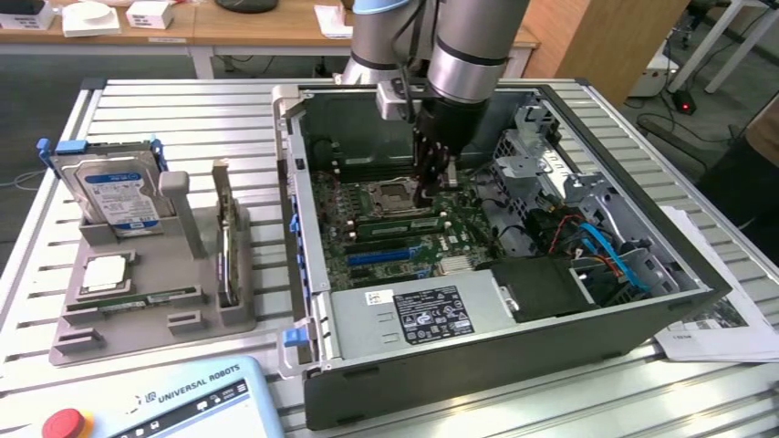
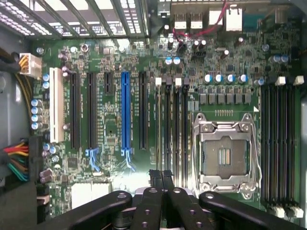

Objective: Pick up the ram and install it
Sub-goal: 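Insert the ram into the slot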

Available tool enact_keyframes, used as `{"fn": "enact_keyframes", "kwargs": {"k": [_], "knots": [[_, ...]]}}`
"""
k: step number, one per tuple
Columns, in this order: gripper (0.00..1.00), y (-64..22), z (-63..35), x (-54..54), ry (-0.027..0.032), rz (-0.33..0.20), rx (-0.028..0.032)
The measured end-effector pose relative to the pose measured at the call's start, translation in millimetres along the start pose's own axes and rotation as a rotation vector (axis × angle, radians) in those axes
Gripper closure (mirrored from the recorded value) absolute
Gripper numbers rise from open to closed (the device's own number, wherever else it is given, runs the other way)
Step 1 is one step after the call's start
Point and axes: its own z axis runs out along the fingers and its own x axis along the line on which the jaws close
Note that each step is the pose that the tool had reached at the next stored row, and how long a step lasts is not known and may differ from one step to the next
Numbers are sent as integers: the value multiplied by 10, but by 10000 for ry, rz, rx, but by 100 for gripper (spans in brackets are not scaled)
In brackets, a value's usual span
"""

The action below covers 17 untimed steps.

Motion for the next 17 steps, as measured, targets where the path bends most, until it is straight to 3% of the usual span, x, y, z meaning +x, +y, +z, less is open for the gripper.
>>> {"fn": "enact_keyframes", "kwargs": {"k": [6, 17], "knots": [[89, -82, -4, -1, 0, 0, -11], [89, -87, -5, -1, 0, 0, -14]]}}
